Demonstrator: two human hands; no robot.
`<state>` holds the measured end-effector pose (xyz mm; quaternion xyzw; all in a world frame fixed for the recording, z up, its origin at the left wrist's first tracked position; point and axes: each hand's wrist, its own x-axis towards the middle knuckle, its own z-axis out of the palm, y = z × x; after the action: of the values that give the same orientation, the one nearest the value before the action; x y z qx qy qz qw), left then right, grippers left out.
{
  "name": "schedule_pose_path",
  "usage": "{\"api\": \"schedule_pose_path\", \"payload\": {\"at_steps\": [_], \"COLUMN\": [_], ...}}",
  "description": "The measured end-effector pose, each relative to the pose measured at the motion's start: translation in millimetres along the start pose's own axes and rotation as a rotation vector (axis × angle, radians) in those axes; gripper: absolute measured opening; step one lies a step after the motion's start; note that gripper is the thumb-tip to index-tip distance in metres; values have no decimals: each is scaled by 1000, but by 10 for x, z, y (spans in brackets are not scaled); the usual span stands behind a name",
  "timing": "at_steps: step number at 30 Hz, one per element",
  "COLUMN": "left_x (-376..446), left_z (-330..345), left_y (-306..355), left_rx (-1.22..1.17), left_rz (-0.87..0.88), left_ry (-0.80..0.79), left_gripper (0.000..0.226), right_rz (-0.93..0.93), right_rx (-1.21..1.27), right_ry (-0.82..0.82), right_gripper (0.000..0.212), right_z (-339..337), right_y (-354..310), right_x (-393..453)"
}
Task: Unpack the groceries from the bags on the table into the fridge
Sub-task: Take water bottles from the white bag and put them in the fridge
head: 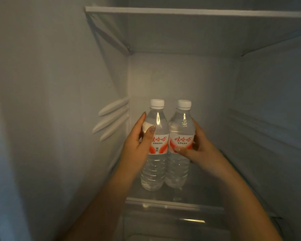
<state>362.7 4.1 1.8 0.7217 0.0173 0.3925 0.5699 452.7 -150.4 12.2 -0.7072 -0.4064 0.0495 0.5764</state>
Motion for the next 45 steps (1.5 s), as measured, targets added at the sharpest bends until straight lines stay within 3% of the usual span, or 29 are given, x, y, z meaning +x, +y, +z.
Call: {"api": "schedule_pose_path", "payload": {"at_steps": [5,10,21,29,31,37,41,44,45], "left_x": [-122,-211,307,699,753,888,985,1017,1016], "left_z": [-153,-86,4,165,162,40,-28,-49,-51], "left_y": [70,-136,-714,-892,-959,-1143,-1234,-1242,-1244], "left_rx": [374,432,477,253,219,428,484,372,359], "left_rz": [-41,-43,-63,-105,-129,-73,-82,-128,-123], "left_ry": [-284,-243,-2,266,290,301,291,286,283], "left_gripper": [99,116,106,41,50,93,76,53,56], "right_rz": [139,196,215,233,219,202,192,172,166], "right_rx": [-157,-176,-159,-133,-147,-191,-211,-233,-226], "right_ry": [-125,-121,-4,33,53,69,52,30,28], "right_gripper": [90,84,83,86,88,84,81,79,79], "right_z": [-56,26,208,391,439,533,593,614,618], "right_y": [41,128,200,382,463,619,660,675,686], "right_x": [-51,-63,394,913,1030,1336,1492,1560,1565]}}
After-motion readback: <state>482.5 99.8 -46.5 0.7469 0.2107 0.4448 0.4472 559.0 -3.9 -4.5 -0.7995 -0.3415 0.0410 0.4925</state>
